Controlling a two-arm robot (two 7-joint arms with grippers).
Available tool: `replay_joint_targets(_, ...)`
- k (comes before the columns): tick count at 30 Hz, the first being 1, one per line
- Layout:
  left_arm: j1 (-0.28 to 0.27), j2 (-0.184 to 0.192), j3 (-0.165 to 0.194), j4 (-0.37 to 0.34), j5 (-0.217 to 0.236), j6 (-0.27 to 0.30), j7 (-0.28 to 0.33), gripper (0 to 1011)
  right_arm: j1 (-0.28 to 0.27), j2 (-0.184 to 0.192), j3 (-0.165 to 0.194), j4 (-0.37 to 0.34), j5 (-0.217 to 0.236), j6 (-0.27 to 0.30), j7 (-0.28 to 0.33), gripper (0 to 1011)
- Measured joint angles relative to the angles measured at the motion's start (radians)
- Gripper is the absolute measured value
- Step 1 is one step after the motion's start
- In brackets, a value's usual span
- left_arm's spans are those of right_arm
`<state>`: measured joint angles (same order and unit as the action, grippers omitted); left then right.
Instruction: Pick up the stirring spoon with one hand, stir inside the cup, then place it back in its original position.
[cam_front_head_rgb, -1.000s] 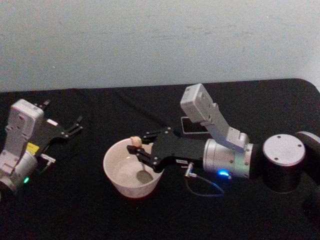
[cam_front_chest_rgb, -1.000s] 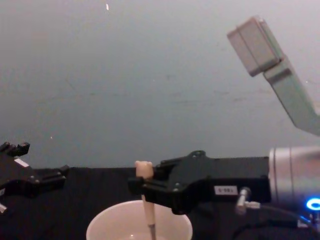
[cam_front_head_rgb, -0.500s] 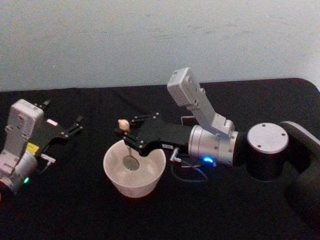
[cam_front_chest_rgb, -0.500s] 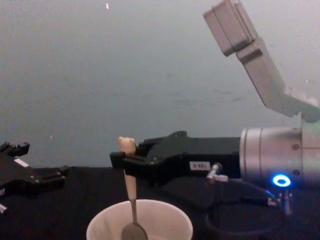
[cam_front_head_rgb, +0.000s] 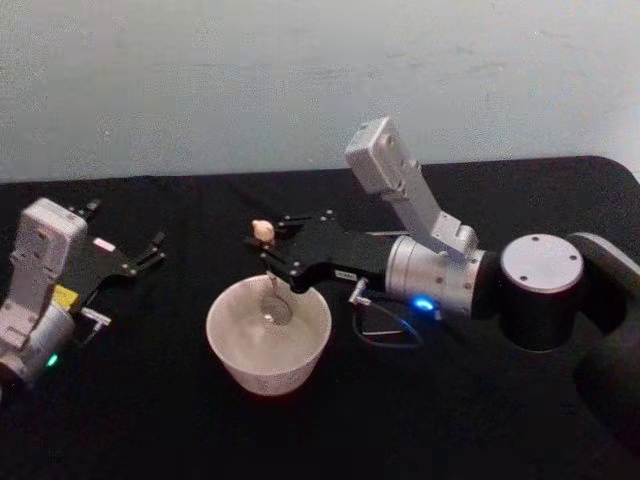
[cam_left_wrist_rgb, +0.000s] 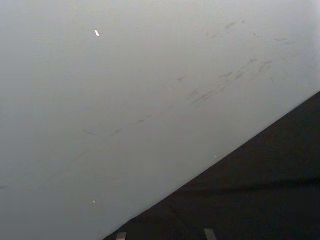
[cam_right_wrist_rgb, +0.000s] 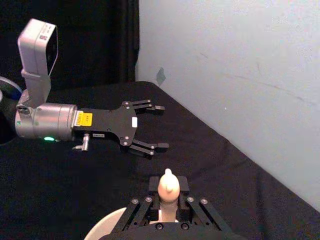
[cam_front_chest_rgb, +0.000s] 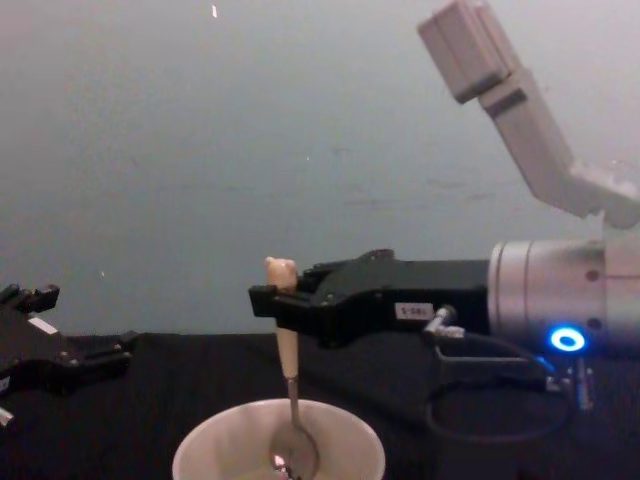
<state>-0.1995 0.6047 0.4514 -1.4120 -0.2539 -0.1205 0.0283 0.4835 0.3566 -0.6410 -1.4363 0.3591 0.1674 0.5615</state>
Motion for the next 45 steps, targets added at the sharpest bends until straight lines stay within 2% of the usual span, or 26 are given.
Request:
replay_joint_targets(5,0.000,0.000,0.000,0.000,0.000,0.000,0.000,1001,-0.022,0.026,0.014,-0.049,0.025,0.026,0.004,211)
replay_joint_targets(11,0.000,0.000,0.000,0.000,0.000,0.000,0.000,1001,-0.035,0.041,0.017,-0.077,0.043,0.041,0.003,211)
replay_joint_targets(22,0.000,0.000,0.000,0.000,0.000,0.000,0.000,1001,-0.039,0.047,0.023,-0.095,0.070,0.063,-0.016,211)
replay_joint_targets(30,0.000,0.000,0.000,0.000,0.000,0.000,0.000,1001,-0.042,0.047,0.045,-0.110,0.103,0.094,-0.044,211)
replay_joint_targets(39,0.000,0.000,0.000,0.000,0.000,0.000,0.000,1001,-0.041,0.055,0.080,-0.124,0.184,0.158,-0.070,211)
replay_joint_targets(45,0.000,0.000,0.000,0.000,0.000,0.000,0.000,1001,-0.040,0.066,0.093,-0.133,0.220,0.177,-0.076,211)
